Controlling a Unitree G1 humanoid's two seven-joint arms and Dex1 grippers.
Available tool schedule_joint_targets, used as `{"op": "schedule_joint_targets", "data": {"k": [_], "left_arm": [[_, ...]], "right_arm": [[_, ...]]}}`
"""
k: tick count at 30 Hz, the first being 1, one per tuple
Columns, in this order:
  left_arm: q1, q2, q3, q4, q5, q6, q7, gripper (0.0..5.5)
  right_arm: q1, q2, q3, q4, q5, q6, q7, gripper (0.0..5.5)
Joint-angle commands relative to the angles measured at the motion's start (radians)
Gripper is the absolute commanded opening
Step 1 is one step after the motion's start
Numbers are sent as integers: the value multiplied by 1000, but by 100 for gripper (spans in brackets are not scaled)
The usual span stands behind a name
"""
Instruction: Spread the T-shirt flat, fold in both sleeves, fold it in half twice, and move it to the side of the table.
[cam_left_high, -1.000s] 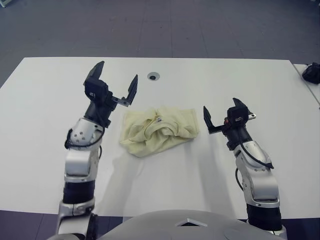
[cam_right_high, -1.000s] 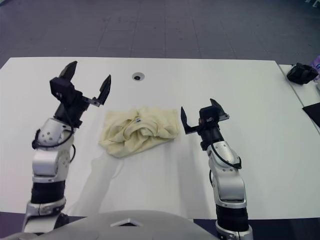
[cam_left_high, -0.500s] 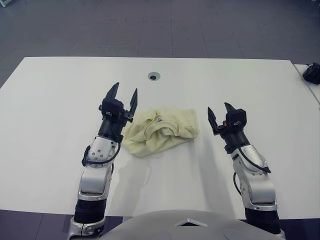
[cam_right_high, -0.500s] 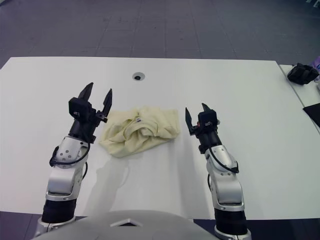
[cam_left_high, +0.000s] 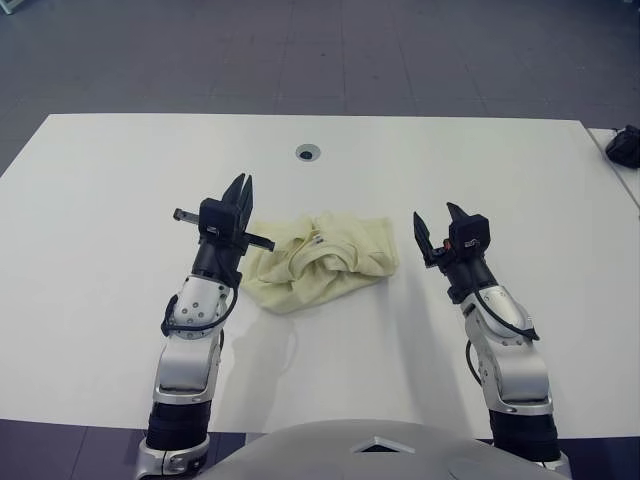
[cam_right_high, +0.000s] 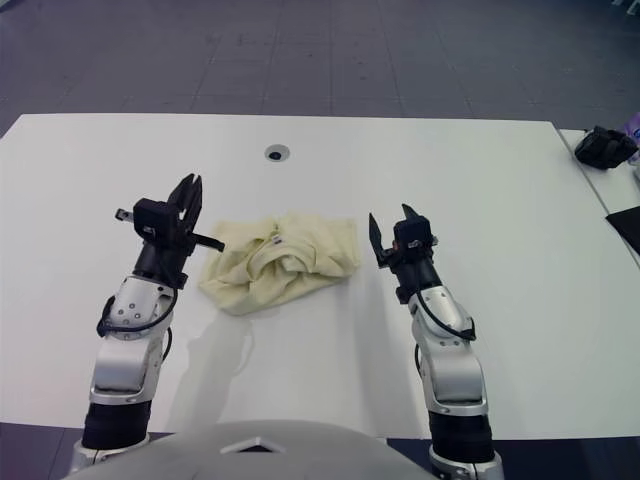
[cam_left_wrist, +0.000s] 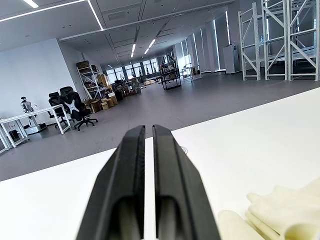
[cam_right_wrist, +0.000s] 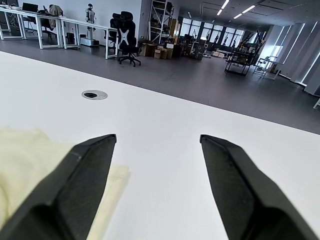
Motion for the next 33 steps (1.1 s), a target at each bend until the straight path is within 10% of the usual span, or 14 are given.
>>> {"op": "schedule_joint_targets", "data": {"k": [1,9,17,33], "left_arm": [[18,-7,-11,5,12,-9,4,62],[54,1,-43,1,37,-46,-3,47],[225,265,-67,-165,81,-27,-260,184],[135,425,-123,-94,151,121,-463,462]], "right_arm": [[-16,-16,1,0,5,2,17,331],[-8,-54,5,-25,6,10,64,232],[114,-269,101,-199,-122,34,221,350],[-12,-226,396,-104,-403,186,198,511]]}}
